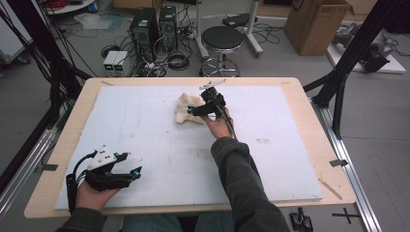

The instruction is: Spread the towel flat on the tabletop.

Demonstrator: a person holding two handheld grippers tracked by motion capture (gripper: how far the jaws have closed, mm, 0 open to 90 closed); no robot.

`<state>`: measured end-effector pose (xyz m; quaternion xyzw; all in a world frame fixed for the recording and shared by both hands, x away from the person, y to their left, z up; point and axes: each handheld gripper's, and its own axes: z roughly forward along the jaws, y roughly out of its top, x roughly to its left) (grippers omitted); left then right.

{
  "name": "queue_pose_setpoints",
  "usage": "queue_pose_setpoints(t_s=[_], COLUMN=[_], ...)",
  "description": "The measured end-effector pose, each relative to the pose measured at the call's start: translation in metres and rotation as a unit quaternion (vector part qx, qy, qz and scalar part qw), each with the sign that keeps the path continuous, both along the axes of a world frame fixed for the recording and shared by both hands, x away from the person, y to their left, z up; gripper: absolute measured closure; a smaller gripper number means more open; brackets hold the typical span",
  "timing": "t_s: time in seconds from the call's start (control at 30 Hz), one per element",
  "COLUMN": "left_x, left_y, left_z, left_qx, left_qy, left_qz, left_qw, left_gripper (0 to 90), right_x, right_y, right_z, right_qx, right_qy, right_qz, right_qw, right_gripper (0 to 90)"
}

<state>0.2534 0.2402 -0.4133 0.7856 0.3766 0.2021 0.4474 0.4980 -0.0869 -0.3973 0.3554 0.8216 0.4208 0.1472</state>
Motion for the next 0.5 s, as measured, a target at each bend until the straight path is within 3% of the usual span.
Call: queue_pose_setpoints(t_s=[0.27,0.4,0.5], left_x=[0.001,0.001,0.001], left_y=[-0.001,-0.001,-0.001], left_z=[0.000,-0.001,-0.001], left_qx=[0.000,-0.001,-0.002], left_qy=[-0.001,-0.001,-0.001], left_qz=[0.002,0.002,0.002], left_qw=[1.0000,1.0000,1.0000], left_gripper=[27.2,27.2,27.1], right_x=[0.006,0.012,0.014], right_y=[0.007,0.014,0.023], right_z=[-0.014,-0.018,-0.018], right_qx=[0.000,-0.005,-0.012], right_qy=[-0.002,0.010,-0.001], right_qz=[-0.004,-0.003,-0.002], right_qw=[1.0000,0.9999,0.9999], right_gripper=[24.7,24.7,25.1])
